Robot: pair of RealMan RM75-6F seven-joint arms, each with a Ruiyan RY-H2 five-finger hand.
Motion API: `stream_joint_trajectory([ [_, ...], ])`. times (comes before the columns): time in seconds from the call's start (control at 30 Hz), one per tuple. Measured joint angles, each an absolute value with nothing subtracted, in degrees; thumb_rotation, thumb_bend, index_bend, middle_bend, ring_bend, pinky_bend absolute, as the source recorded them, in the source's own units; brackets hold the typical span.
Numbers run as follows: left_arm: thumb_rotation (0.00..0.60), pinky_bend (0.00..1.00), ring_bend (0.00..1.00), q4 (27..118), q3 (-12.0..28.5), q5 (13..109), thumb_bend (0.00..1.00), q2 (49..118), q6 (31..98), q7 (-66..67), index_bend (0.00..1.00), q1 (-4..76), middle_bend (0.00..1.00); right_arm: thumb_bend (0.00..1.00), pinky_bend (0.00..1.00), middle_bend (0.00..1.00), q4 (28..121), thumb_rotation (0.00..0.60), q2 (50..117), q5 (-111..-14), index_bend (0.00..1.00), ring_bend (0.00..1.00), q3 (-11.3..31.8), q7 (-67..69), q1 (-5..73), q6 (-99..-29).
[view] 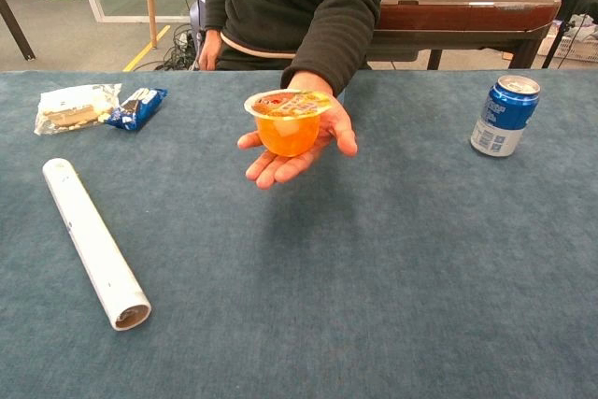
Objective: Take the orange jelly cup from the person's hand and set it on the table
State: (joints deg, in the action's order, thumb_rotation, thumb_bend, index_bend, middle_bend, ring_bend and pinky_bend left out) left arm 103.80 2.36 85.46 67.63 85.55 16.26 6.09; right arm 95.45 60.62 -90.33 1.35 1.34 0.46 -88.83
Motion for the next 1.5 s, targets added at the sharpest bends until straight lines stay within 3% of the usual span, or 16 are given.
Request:
stream_joint_trajectory([
  [0.43, 0.600, 0.18, 0.09, 102.90, 2.80, 86.14, 0.14, 67.29, 84.83, 14.31, 0.03, 6.96, 0.03, 0.05, 0.06, 0.00, 95.63, 0.600, 60.12, -90.42, 0.02, 0.00, 1.46, 1.37, 0.07, -89.61],
  [0.73, 0.600, 0.17, 0.09, 98.92, 4.18, 89.35, 0.14, 65.04, 79.15, 3.45, 0.03, 12.43, 0.03, 0.05, 0.06, 0.00, 97.52, 0.600, 58.44, -90.45, 0.02, 0.00, 2.08, -0.18, 0.28, -89.92],
  [1.1, 0.600, 0.14, 0.07, 94.25, 6.67, 96.05, 0.14, 62.31, 67.49, -11.17, 0.03, 26.55, 0.03, 0.05, 0.06, 0.00, 99.94, 0.600, 57.10, -89.88, 0.02, 0.00, 2.60, -2.39, 0.74, -89.30],
  [1.5, 0.600, 0.14, 0.07, 89.80, 8.84, 98.64, 0.14, 66.00, 57.63, -18.28, 0.03, 40.17, 0.03, 0.05, 0.06, 0.00, 100.95, 0.600, 56.73, -88.86, 0.02, 0.00, 2.67, -3.72, 0.63, -88.88],
])
